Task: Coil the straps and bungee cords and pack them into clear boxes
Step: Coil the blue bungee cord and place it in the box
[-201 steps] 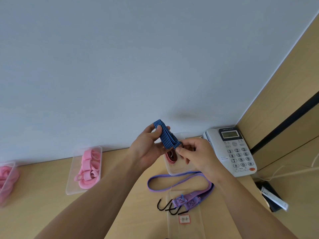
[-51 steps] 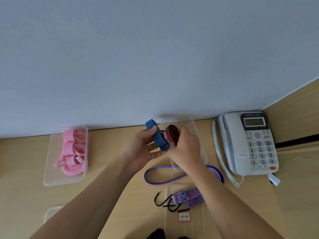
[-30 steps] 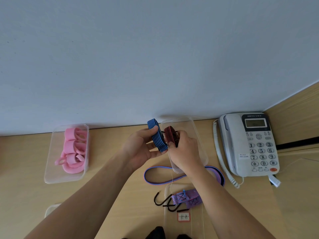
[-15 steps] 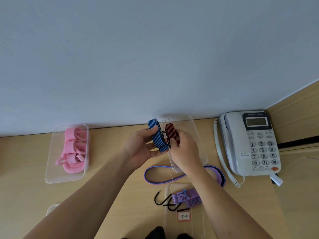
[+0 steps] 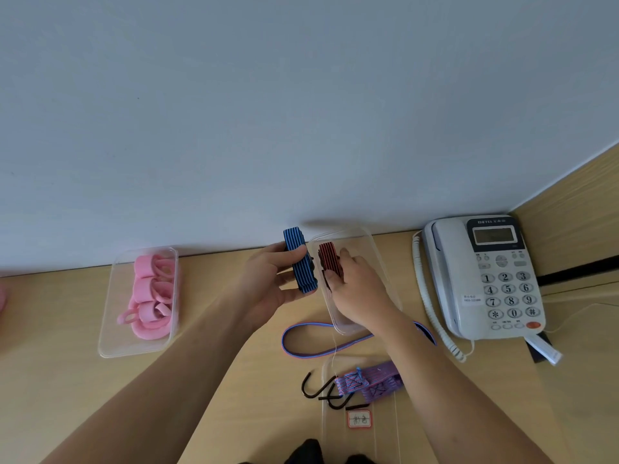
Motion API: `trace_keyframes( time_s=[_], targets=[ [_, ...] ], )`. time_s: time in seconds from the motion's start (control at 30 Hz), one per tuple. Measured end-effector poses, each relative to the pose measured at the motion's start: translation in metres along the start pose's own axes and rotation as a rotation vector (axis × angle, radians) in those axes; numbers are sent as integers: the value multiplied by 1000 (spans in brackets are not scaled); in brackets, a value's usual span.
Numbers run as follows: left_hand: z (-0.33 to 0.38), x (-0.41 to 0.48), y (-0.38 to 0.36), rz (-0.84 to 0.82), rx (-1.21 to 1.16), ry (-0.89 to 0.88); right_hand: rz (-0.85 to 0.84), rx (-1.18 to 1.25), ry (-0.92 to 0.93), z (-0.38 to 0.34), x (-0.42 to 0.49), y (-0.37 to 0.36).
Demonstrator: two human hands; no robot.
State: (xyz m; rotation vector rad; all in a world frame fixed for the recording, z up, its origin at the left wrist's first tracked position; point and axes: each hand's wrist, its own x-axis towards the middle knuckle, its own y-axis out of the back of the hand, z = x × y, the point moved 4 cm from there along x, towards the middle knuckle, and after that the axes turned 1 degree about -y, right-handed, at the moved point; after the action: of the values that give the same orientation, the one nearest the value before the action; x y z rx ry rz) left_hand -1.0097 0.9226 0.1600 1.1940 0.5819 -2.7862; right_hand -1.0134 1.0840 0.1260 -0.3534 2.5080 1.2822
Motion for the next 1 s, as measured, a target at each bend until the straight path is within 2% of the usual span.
trace_keyframes(
  time_s=[0.17, 0.27, 0.33, 0.43, 0.6, 0.8, 1.0],
  targets=[
    [9, -4, -8, 21, 72, -42, 168, 48, 82, -3, -10, 22],
    [11, -5, -20, 33, 79, -72, 412, 299, 143, -2, -29, 39],
    [13, -4, -33, 25, 100, -100, 472, 411, 192, -7, -44, 48],
    [13, 1, -60, -14, 141, -98, 527, 226, 301, -8, -55, 49],
    [9, 14, -93, -91, 363, -7, 608, -32, 188, 13, -47, 44],
    [14, 34, -93, -103, 688, -7, 595, -68, 157, 27, -43, 34],
    [15, 44, -100, -155, 983, 10, 663, -151, 131, 32, -43, 28]
  ],
)
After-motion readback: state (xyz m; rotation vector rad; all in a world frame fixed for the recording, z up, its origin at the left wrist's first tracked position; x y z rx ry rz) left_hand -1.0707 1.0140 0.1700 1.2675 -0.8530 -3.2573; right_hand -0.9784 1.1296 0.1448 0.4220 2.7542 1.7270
